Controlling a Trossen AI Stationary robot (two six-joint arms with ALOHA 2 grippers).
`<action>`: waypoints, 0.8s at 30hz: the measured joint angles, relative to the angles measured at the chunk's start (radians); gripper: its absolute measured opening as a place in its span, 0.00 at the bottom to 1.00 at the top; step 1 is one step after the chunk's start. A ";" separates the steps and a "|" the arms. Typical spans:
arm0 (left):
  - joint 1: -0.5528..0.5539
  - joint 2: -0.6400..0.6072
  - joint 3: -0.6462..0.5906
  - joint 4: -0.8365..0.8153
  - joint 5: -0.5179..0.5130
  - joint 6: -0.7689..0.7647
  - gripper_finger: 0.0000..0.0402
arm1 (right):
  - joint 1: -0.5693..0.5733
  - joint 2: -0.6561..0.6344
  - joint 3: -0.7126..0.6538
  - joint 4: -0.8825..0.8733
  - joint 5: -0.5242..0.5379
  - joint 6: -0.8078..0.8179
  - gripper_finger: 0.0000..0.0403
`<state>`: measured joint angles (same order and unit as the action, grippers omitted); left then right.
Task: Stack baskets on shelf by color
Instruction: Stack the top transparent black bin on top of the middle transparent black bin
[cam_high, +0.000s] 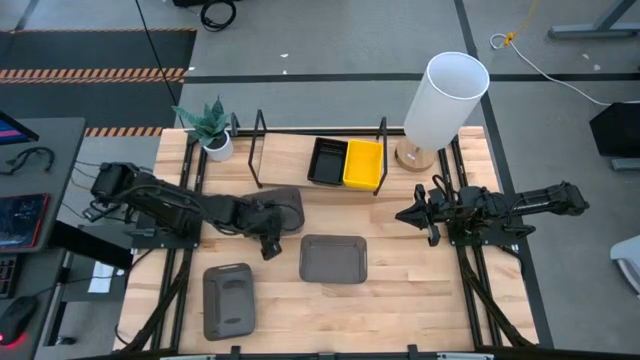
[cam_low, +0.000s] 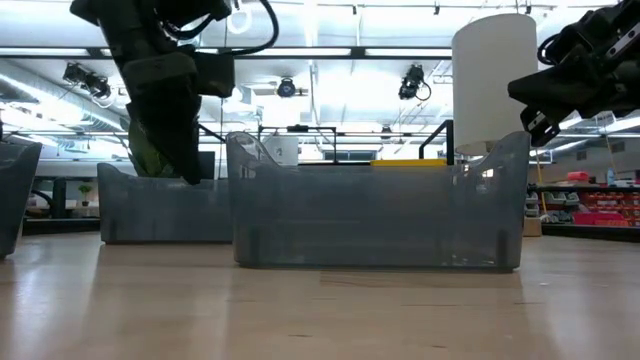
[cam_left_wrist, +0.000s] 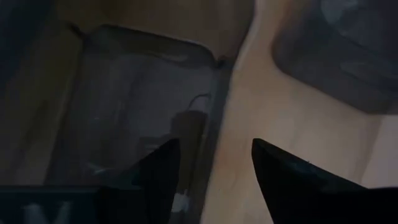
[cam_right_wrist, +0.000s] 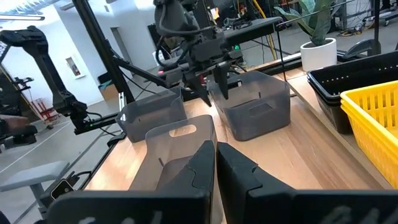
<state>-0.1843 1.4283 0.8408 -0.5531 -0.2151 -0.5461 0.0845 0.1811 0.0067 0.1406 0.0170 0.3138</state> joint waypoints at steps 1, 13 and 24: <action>-0.006 0.008 0.001 0.001 0.002 0.000 0.51 | 0.000 0.000 0.000 0.000 0.000 0.000 0.06; 0.021 0.135 0.001 -0.020 0.013 -0.002 0.37 | 0.000 0.002 0.000 0.001 0.000 -0.001 0.06; 0.070 0.205 0.001 -0.015 0.093 0.035 0.10 | 0.000 0.002 0.000 0.000 0.000 -0.001 0.06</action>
<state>-0.1147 1.6334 0.8421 -0.5678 -0.1223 -0.5115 0.0845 0.1829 0.0067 0.1410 0.0166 0.3126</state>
